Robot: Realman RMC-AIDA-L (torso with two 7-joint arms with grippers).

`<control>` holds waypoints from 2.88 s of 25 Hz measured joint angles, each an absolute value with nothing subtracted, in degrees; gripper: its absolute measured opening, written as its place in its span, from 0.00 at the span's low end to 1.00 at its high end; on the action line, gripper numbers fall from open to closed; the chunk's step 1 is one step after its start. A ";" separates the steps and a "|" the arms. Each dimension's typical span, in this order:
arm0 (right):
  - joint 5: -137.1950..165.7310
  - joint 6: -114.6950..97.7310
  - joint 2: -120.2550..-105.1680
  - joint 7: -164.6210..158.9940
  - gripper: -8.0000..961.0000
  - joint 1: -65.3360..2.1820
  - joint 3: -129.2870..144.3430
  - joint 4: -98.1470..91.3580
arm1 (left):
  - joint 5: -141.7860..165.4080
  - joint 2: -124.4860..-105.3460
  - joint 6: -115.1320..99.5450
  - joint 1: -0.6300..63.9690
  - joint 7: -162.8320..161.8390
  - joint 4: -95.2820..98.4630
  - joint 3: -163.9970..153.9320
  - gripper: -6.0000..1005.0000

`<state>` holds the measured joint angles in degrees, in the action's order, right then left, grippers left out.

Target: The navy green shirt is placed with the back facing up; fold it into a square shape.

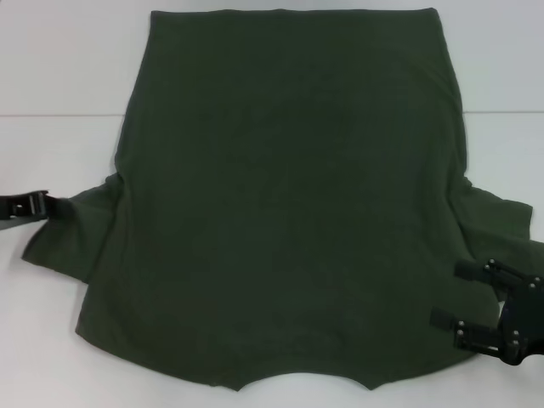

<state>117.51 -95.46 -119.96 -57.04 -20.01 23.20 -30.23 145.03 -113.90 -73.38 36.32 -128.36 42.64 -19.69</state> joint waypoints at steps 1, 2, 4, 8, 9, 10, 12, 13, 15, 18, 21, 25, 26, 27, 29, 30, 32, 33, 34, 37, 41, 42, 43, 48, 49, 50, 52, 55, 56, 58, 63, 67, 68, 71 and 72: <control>117.50 -95.45 -119.96 -57.04 0.94 -20.04 23.20 -30.17 | 145.15 -113.82 -73.59 36.39 -129.02 43.37 -19.82 0.01; 117.51 -95.45 -119.96 -57.04 0.94 -20.06 23.20 -30.12 | 145.28 -113.71 -73.90 36.54 -129.56 44.06 -20.01 0.01; 117.50 -95.45 -119.96 -57.04 0.94 -20.16 23.20 -29.98 | 145.60 -113.33 -74.75 37.00 -130.69 45.64 -20.38 0.01; 117.51 -95.45 -119.89 -57.04 0.94 -20.20 23.20 -29.69 | 147.33 -112.48 -77.25 38.22 -133.05 48.04 -20.59 0.01; 117.51 -95.45 -119.90 -57.04 0.94 -20.22 23.20 -29.68 | 147.88 -112.32 -78.00 38.59 -133.78 48.65 -20.66 0.01; 117.50 -95.46 -119.92 -57.04 0.94 -20.24 23.20 -29.65 | 148.14 -112.21 -78.69 38.89 -134.35 49.00 -20.77 0.01; 117.50 -95.48 -119.94 -57.04 0.94 -20.29 23.20 -29.56 | 148.37 -112.06 -80.15 39.52 -135.43 49.29 -21.24 0.01; 117.51 -95.48 -119.94 -57.04 0.94 -20.32 23.20 -29.53 | 148.40 -112.04 -80.65 39.79 -135.81 49.30 -21.54 0.01; 117.51 -95.49 -119.95 -57.04 0.94 -20.32 23.20 -29.49 | 148.41 -111.99 -81.59 40.44 -137.17 49.34 -22.64 0.01; 117.50 -95.51 -119.97 -57.04 0.94 -20.37 23.20 -29.49 | 148.28 -111.98 -82.24 41.13 -139.38 49.36 -24.77 0.01; 117.51 -95.53 -119.97 -57.04 0.94 -20.39 23.20 -29.44 | 148.11 -111.97 -83.46 42.26 -140.94 49.95 -26.08 0.01; 117.50 -95.60 -119.97 -57.02 0.94 -20.39 23.20 -29.33 | 148.06 -112.23 -84.99 43.92 -142.76 51.30 -26.86 0.01; 117.50 -95.60 -119.95 -56.97 0.94 -20.39 23.20 -29.17 | 148.06 -112.29 -85.14 44.26 -143.41 51.39 -27.53 0.01; 117.50 -95.60 -119.94 -56.86 0.94 -20.39 23.20 -28.98 | 148.07 -112.41 -85.33 44.60 -144.31 51.46 -28.60 0.01; 117.50 -95.57 -119.91 -56.66 0.94 -20.39 23.20 -28.77 | 148.05 -113.00 -85.06 44.93 -145.69 51.49 -30.75 0.01; 117.51 -95.54 -119.92 -56.64 0.94 -20.39 23.20 -28.77 | 148.05 -113.45 -84.87 45.01 -146.12 51.48 -31.50 0.01; 117.50 -95.48 -119.97 -56.64 0.94 -20.39 23.20 -28.73 | 147.99 -114.68 -84.05 45.32 -146.46 51.36 -32.18 0.01; 117.51 -95.47 -119.98 -56.63 0.94 -20.39 23.21 -28.68 | 147.97 -115.54 -83.49 45.55 -146.60 51.22 -32.27 0.01; 117.51 -95.47 -119.97 -56.63 0.94 -20.39 23.25 -28.63 | 147.95 -116.04 -83.15 45.66 -146.71 51.10 -32.32 0.01; 117.50 -95.53 -119.97 -56.62 0.94 -20.48 23.46 -28.59 | 147.47 -117.78 -81.57 45.81 -146.86 50.55 -32.33 0.01; 117.50 -95.54 -119.95 -56.60 0.94 -20.68 23.73 -28.43 | 144.74 -118.61 -79.56 45.91 -146.42 46.72 -32.35 0.02; 117.51 -95.54 -119.92 -56.60 0.94 -20.72 23.75 -28.34 | 143.68 -118.50 -78.79 45.91 -146.34 44.95 -32.36 0.03; 117.50 -95.54 -119.90 -56.60 0.94 -20.73 23.77 -28.27 | 142.74 -118.36 -78.18 45.88 -146.16 43.43 -32.37 0.03; 117.50 -95.53 -119.87 -56.60 0.94 -20.74 23.84 -28.22 | 134.93 -117.83 -74.40 43.82 -141.05 37.83 -31.85 0.21; 117.50 -95.51 -119.87 -56.60 0.94 -20.74 23.84 -28.20 | 132.88 -117.93 -73.85 42.95 -140.05 37.33 -31.83 0.25; 117.51 -95.49 -119.87 -56.60 0.94 -20.74 23.87 -28.17 | 131.07 -118.10 -73.43 42.17 -139.13 36.95 -31.83 0.27; 117.51 -95.44 -119.87 -56.60 0.94 -20.71 23.93 -28.14 | 127.15 -118.40 -72.70 40.69 -137.65 35.72 -31.83 0.32; 117.51 -95.36 -119.87 -56.60 0.94 -20.61 24.13 -28.13 | 123.54 -118.51 -72.18 39.22 -135.57 33.34 -31.82 0.39; 117.51 -95.31 -119.87 -56.60 0.94 -20.58 24.17 -28.12 | 123.54 -118.51 -72.18 39.22 -135.57 33.34 -31.82 0.41; 117.51 -95.25 -119.90 -56.60 0.94 -20.59 24.18 -28.12 | 123.38 -118.36 -72.43 38.23 -135.19 32.97 -31.82 0.46; 117.50 -95.18 -119.97 -56.75 0.94 -20.52 24.26 -28.03 | 123.36 -118.37 -72.57 34.86 -136.48 33.03 -29.65 0.65; 117.45 -95.18 -119.96 -56.83 0.94 -20.35 24.22 -28.04 | 123.35 -118.59 -71.98 33.51 -137.41 32.32 -27.90 0.78; 117.45 -95.18 -119.96 -56.88 0.94 -20.39 24.22 -28.03 | 123.38 -118.64 -71.84 33.45 -137.43 32.17 -27.94 0.81; 117.44 -95.18 -119.96 -56.92 0.94 -20.62 24.23 -28.03 | 123.62 -118.70 -70.99 33.55 -137.48 31.26 -28.31 0.88; 117.45 -95.18 -119.96 -56.92 0.94 -20.67 24.25 -28.03 | 123.78 -118.71 -70.55 33.63 -137.48 30.97 -28.40 0.88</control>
